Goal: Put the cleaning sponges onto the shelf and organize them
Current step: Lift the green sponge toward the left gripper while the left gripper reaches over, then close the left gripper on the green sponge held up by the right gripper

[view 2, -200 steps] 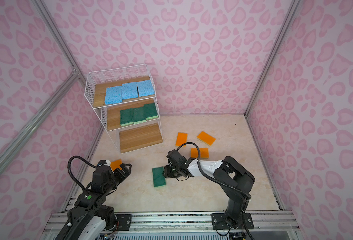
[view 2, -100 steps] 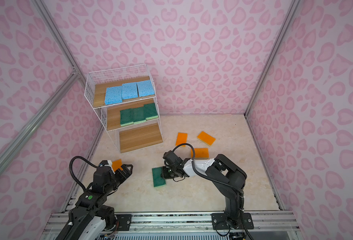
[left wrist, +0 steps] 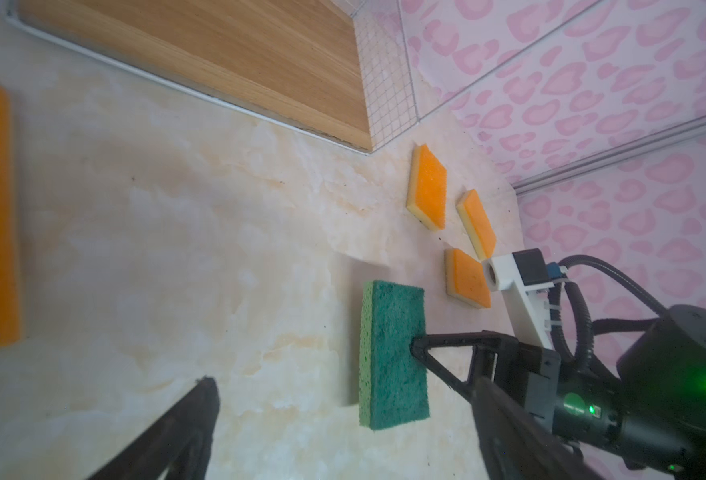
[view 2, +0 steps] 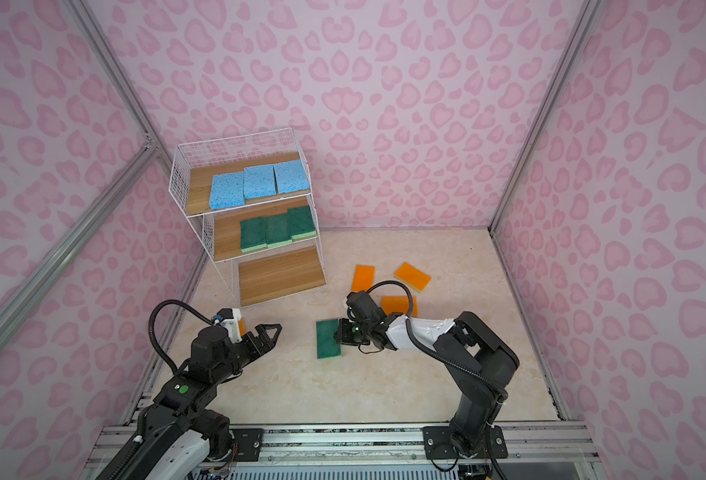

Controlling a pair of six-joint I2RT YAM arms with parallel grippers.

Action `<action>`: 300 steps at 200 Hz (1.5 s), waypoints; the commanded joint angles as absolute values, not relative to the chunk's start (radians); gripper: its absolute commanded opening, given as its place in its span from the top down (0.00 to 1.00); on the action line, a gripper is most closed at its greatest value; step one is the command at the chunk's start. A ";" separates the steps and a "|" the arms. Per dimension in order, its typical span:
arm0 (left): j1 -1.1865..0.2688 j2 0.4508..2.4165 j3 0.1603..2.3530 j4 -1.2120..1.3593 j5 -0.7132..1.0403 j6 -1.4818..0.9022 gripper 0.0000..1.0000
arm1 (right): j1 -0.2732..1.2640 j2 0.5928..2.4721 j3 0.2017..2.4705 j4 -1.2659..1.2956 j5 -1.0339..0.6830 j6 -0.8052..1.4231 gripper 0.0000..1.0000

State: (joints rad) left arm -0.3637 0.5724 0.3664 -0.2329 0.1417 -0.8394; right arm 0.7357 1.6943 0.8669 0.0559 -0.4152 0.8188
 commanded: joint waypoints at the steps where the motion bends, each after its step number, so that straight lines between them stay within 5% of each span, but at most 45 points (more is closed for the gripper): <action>1: -0.434 0.581 0.346 -0.081 0.062 -0.876 0.07 | 0.687 1.637 0.825 0.114 -0.403 0.887 1.00; 87: -0.708 0.790 0.309 0.452 -0.145 -1.020 0.22 | 0.580 1.512 0.916 0.142 -0.327 1.096 1.00; 300: -0.725 1.249 0.496 0.839 -0.092 -1.141 0.54 | 0.653 1.504 1.073 0.126 -0.358 1.061 1.00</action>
State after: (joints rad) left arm -0.7258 1.2339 0.4789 0.7731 -0.0952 -1.1183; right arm 0.6502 1.5169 1.0805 0.1257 -0.3489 1.0859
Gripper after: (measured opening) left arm 0.460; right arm 0.049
